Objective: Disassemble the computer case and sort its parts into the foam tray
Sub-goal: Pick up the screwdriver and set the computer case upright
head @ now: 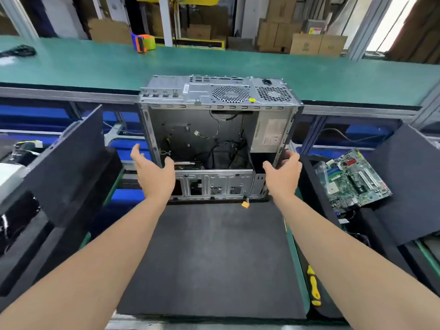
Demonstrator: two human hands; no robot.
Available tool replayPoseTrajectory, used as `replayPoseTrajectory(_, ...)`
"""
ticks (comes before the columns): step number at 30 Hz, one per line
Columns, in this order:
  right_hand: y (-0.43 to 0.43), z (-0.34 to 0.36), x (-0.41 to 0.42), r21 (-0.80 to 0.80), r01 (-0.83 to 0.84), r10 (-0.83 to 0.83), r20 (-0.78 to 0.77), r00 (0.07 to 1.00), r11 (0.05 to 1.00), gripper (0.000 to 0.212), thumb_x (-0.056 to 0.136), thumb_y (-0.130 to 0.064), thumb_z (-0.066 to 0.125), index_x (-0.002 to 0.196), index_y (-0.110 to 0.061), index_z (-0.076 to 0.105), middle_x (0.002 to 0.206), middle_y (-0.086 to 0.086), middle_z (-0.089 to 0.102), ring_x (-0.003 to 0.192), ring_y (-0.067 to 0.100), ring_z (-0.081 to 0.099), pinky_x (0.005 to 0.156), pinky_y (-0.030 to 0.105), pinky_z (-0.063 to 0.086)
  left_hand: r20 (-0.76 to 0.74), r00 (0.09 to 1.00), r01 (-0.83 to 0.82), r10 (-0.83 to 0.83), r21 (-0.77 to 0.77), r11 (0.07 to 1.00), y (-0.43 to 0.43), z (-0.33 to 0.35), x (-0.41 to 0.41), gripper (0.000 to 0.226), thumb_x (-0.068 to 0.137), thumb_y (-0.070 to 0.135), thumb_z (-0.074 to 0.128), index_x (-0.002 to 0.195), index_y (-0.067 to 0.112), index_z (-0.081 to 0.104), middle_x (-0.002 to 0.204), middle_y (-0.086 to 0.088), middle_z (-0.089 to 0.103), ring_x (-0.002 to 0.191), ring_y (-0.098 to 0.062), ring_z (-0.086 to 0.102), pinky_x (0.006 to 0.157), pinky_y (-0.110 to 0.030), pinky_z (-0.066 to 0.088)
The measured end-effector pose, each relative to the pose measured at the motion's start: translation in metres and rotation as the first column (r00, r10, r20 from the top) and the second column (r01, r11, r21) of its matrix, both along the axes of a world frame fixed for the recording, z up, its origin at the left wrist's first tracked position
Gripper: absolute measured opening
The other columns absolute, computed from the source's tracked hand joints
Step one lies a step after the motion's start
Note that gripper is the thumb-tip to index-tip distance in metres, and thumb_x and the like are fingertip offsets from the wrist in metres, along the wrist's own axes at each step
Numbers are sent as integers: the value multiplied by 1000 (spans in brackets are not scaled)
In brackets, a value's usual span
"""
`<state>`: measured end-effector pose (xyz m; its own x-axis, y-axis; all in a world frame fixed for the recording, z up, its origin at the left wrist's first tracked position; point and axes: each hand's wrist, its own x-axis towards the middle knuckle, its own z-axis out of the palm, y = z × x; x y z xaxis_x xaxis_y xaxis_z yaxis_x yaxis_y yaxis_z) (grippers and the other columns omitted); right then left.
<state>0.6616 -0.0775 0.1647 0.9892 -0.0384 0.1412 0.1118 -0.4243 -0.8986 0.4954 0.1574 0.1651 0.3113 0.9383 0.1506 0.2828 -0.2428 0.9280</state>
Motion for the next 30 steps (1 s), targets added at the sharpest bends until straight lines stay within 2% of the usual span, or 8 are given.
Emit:
replayPoseTrajectory(5,7,-6,16,-49,-48,47,-18,999,998,65,100,-11,62,159,-19,34,136,13,62,119,34,60,97,42,50,-27,1000,15,-14,38,999,11,-11,16,46,102,15,52,143,18,32,111,4,60,91,-19,58,78,-32,43)
replayPoseTrajectory(7,11,-11,19,-50,-34,32,-34,999,998,71,102,-5,57,164,-20,27,132,13,63,115,32,56,90,37,43,-40,999,-18,20,46,999,14,-19,19,40,102,10,47,138,21,31,93,4,60,74,-15,57,64,-28,41)
replayPoseTrajectory(9,14,-15,21,-60,-16,13,-48,999,998,76,101,-1,54,165,-23,21,114,6,57,103,27,49,86,36,40,-53,997,-48,50,44,998,15,-26,23,43,101,4,43,133,27,27,81,6,54,69,-8,53,54,-23,35)
replayPoseTrajectory(16,11,-20,24,-92,-59,56,-33,998,994,74,97,3,53,155,-30,20,85,-3,57,78,23,59,70,36,44,-107,989,-100,103,27,995,14,-26,28,50,93,-5,41,131,23,25,79,3,50,65,-13,50,51,-28,36)
replayPoseTrajectory(18,9,-17,23,-89,-90,88,-25,996,992,72,96,3,54,153,-28,22,85,-6,56,75,15,57,66,33,40,-145,988,-45,54,63,997,16,-23,22,50,93,-5,44,131,21,25,77,2,51,65,-12,50,52,-28,35)
replayPoseTrajectory(20,7,-14,22,-86,-108,106,-33,994,990,70,96,3,55,152,-25,23,87,-3,58,78,22,60,63,32,39,-173,985,-3,16,76,997,16,-18,15,51,93,-6,46,133,17,25,76,1,52,65,-12,50,52,-26,34)
replayPoseTrajectory(25,-1,-9,4,-79,-117,113,-51,992,990,65,96,4,54,147,-23,26,106,12,65,93,34,63,75,37,45,-193,981,5,11,82,997,5,-12,-1,50,93,-6,47,133,15,25,76,1,52,66,-15,52,54,-32,38)
replayPoseTrajectory(30,-14,-2,-14,-135,-110,102,-67,993,985,64,97,3,53,149,-20,24,98,14,65,89,36,64,69,40,48,-225,974,22,-5,77,997,-3,-8,-19,50,93,-4,47,129,21,23,79,-3,54,67,-22,54,58,-38,43)
